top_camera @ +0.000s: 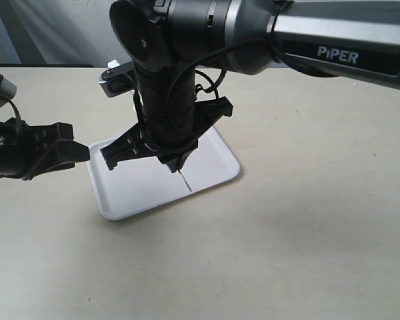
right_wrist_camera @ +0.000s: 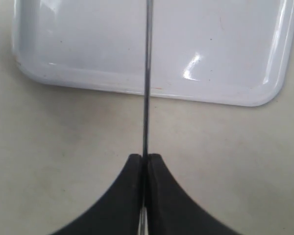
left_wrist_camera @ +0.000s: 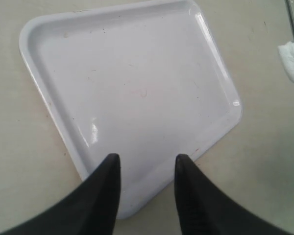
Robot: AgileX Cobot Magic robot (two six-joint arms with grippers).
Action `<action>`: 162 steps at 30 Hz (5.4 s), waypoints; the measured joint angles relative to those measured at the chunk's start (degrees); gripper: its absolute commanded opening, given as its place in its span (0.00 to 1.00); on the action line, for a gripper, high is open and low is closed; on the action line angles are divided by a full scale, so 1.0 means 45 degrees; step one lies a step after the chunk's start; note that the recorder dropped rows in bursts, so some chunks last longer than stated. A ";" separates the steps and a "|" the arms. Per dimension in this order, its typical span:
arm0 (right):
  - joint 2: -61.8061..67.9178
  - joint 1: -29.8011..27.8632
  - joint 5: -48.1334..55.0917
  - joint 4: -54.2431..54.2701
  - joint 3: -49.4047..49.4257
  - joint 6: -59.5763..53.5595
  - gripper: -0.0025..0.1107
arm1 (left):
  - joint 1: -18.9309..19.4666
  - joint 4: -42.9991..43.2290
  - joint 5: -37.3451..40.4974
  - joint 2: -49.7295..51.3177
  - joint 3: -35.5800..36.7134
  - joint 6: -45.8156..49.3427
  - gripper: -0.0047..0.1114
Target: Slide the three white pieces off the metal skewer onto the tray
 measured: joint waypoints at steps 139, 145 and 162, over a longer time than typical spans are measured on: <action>-1.1098 -0.2283 -1.0353 1.2270 1.4442 -1.1087 0.02 | -0.0603 -0.4315 0.6971 0.2187 -0.0890 0.5144 0.50; -1.0552 -0.2283 -1.0353 1.4432 1.4442 -1.3338 0.02 | -0.0603 -0.4315 0.6947 0.2187 -0.0909 0.5282 0.50; -0.9821 -0.2283 -0.8916 1.4891 1.4442 -1.3753 0.02 | -0.1317 -0.4336 0.6447 0.2187 -0.1719 0.5639 0.54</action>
